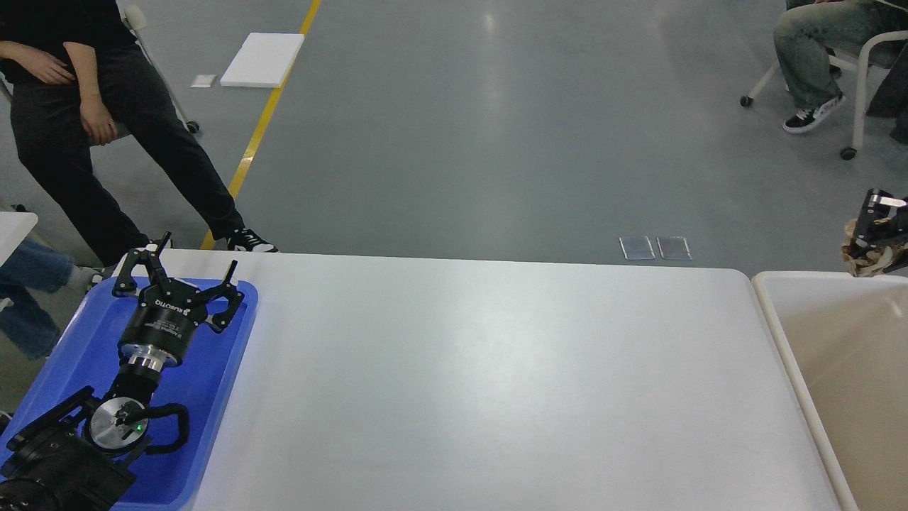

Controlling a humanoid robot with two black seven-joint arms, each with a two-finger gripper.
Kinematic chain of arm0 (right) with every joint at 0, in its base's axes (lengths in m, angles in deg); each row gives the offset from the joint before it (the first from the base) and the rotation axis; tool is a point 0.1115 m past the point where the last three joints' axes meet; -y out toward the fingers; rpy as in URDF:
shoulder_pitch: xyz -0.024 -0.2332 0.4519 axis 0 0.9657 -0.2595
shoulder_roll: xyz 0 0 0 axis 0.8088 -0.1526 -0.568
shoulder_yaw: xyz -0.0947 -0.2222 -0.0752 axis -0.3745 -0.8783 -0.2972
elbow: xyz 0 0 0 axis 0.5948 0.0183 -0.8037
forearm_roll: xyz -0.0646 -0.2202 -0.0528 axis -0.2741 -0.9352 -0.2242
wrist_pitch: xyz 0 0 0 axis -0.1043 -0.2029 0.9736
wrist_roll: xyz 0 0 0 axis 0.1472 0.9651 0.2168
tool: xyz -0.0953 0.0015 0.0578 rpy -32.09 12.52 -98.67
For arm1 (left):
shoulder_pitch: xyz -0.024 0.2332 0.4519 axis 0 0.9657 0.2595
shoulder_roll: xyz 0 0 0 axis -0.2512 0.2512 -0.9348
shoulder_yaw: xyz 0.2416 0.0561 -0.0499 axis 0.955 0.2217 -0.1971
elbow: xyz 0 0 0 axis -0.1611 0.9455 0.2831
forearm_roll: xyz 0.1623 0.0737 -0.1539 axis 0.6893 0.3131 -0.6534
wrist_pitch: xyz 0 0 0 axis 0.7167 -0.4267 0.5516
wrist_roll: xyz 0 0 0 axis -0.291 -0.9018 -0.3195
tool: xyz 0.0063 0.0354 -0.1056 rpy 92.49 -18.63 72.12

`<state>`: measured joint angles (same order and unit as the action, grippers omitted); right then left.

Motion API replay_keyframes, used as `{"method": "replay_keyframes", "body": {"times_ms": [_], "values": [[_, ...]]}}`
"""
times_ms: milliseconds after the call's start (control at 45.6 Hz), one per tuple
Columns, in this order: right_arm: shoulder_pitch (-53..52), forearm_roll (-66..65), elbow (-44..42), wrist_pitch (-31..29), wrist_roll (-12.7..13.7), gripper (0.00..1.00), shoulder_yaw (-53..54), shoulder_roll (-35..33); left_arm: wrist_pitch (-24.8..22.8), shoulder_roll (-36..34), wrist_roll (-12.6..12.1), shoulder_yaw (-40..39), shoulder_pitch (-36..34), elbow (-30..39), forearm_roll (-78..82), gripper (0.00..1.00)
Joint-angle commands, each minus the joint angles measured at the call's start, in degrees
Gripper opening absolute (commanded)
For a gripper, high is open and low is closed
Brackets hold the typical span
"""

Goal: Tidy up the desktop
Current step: 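Carry the paper ball with the right gripper over the white bin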

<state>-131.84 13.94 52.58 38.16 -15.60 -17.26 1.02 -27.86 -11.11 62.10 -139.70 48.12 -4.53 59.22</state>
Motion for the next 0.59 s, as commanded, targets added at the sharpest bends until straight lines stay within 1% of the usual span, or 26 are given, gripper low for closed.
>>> {"method": "replay_keyframes", "body": {"times_ms": [0,154,285,417,571], "values": [[7.4,0.0,-0.9,5.0,-0.2,0.0,3.0,-2.8,0.0,0.0,0.0,0.0,0.0,0.0,0.0,0.99],[13.4,-0.2,-0.9,10.1,-0.2,0.0,8.6,-3.0,0.0,0.0,0.1,0.0,0.0,0.0,0.0,0.99],[17.1,-0.3,-2.9,13.3,-0.3,0.0,10.3,-3.3,0.0,0.0,0.1,0.0,0.0,0.0,0.0,0.99],[20.7,-0.3,-5.4,13.8,-0.4,0.0,11.8,-3.2,0.0,0.0,0.0,0.0,0.0,0.0,0.0,0.99],[27.0,-0.2,-9.8,13.9,-0.4,0.0,17.1,-2.0,0.0,0.0,0.1,-0.1,0.0,0.0,0.0,0.99]]}}
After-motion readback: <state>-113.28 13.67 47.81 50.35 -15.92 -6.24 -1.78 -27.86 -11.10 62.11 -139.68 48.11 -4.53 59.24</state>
